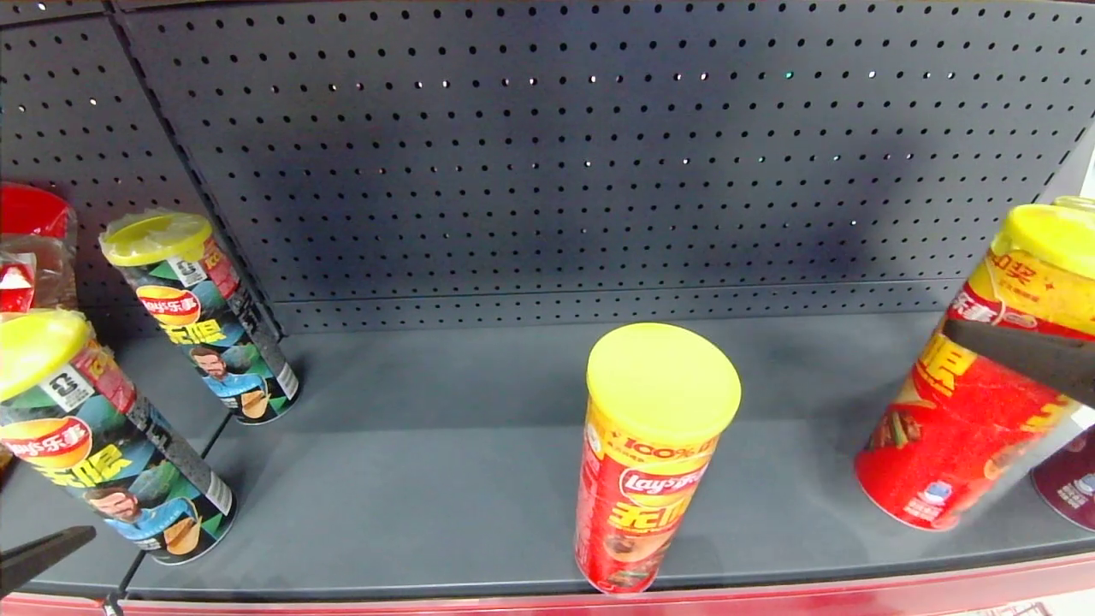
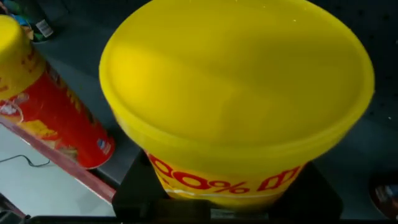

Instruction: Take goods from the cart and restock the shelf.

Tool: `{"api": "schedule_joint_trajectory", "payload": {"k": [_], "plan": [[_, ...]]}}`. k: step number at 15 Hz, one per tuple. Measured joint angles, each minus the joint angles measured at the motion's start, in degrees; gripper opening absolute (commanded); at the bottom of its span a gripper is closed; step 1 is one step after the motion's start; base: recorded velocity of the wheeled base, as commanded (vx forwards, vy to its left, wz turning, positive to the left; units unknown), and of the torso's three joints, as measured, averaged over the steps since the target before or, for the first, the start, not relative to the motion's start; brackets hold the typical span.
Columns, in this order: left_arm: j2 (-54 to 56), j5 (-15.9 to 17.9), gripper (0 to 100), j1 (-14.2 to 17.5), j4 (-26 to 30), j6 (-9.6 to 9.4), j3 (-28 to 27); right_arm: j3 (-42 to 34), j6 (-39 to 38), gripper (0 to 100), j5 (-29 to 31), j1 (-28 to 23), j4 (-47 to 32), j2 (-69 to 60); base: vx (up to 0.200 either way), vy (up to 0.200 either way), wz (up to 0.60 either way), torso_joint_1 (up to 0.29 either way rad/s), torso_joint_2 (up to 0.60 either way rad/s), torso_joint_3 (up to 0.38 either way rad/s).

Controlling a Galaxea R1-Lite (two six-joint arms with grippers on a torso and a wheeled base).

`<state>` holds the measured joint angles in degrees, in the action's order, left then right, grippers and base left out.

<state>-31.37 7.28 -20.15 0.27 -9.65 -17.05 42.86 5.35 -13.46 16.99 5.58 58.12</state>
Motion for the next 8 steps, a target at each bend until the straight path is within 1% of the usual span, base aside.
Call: {"api": "schedule_joint_trajectory", "payload": {"k": [3, 6, 8], "plan": [[0.0, -0.1, 100, 0.0, 0.1, 0.0, 0.5, 1.0, -0.2, 0, -2.0, 0.4, 9.1, 7.3, 0.0, 0.0, 0.0, 0.0, 0.0, 0.0], [-1.0, -1.1, 100, 0.0, -0.1, -0.02, 0.0, 2.5, -1.6, 0, -2.8, 2.6, 16.7, 16.2, 0.0, 0.0, 0.0, 0.0, 0.0, 0.0], [-2.0, -1.3, 100, 0.0, -0.2, -0.02, -1.1, 5.1, -2.5, 0, -3.0, 4.4, 20.7, 21.9, 0.0, 0.0, 0.0, 0.0, 0.0, 0.0]]}}
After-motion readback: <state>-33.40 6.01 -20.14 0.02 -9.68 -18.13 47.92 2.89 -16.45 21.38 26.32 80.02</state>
